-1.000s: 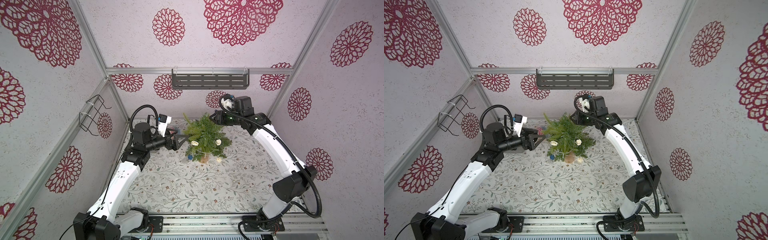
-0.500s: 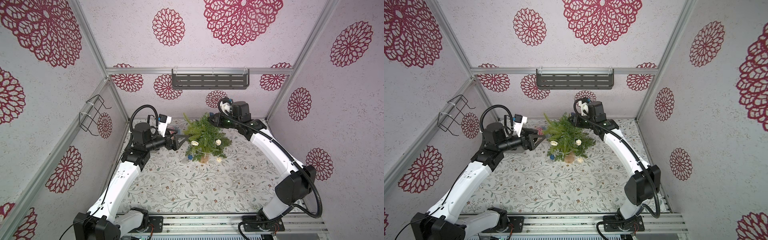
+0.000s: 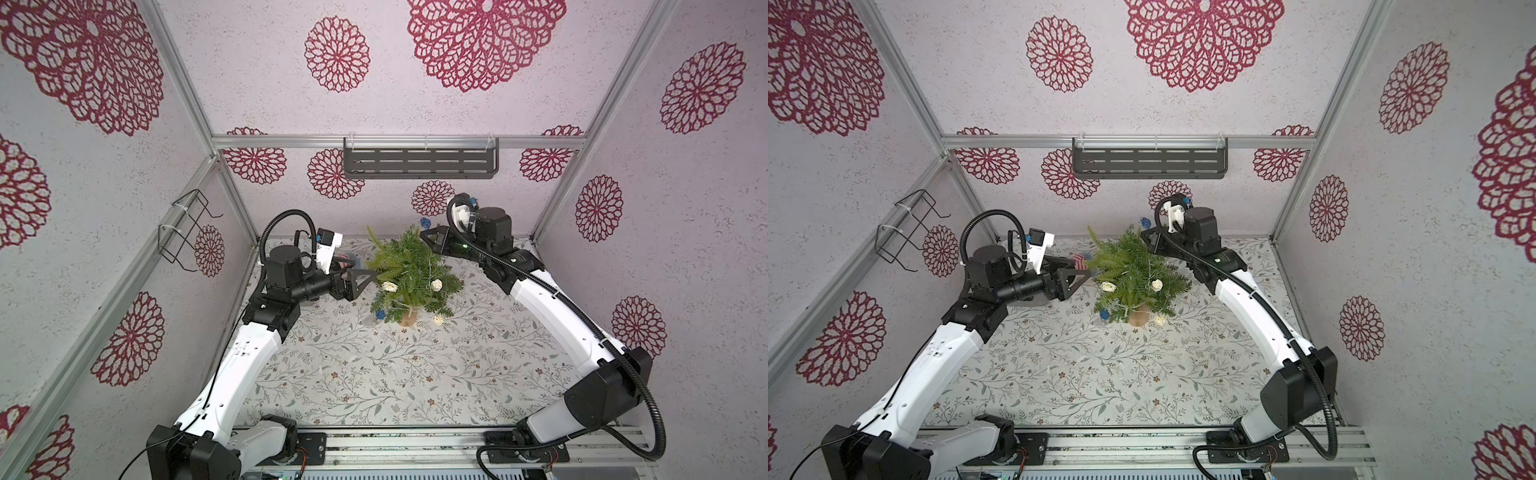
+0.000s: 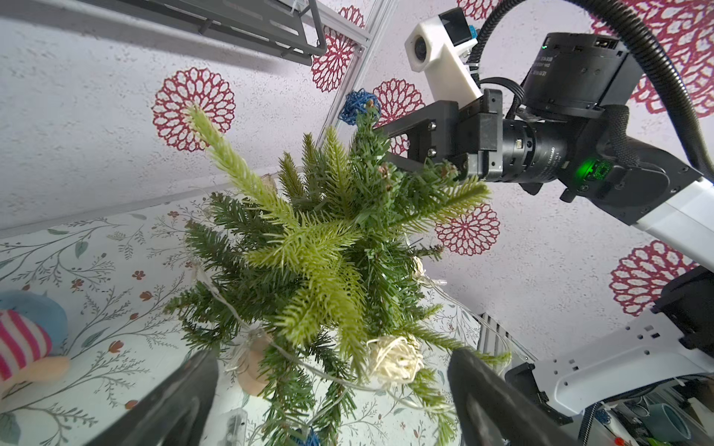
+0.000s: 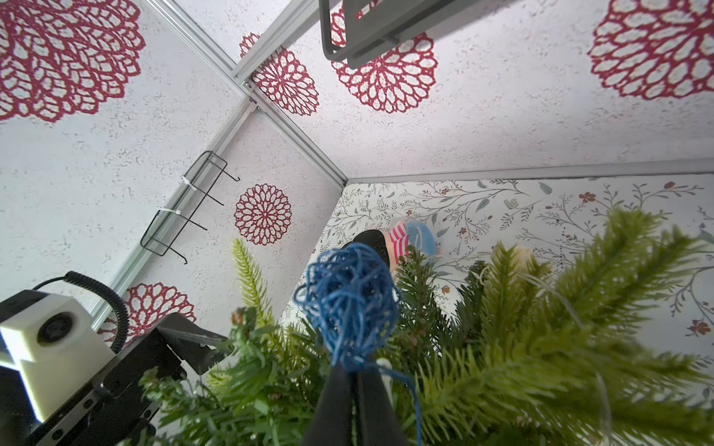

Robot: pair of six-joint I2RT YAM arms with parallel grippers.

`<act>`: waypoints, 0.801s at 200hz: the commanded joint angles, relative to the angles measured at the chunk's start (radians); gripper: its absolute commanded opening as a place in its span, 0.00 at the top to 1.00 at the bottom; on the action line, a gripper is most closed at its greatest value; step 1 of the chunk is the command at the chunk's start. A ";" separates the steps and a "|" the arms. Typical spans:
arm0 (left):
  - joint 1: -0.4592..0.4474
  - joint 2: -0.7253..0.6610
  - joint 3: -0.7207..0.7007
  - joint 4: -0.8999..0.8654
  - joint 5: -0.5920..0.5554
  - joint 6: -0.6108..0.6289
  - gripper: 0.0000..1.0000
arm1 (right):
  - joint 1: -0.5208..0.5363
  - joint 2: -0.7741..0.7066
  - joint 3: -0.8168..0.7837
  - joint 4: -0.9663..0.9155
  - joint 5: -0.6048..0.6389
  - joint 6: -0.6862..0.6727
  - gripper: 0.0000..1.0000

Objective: Remove string lights from the small christmas tree
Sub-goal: Pick up the light string from the Christmas tree.

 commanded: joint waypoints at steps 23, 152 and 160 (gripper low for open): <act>-0.010 0.006 0.018 -0.008 0.002 0.003 0.03 | 0.001 -0.077 -0.036 0.091 0.071 -0.010 0.97; -0.021 0.012 0.041 -0.020 0.009 -0.027 0.03 | 0.000 -0.186 -0.094 0.152 0.116 -0.060 0.98; -0.025 0.012 0.046 -0.028 0.008 -0.030 0.03 | 0.000 -0.191 -0.095 0.152 0.113 -0.059 0.99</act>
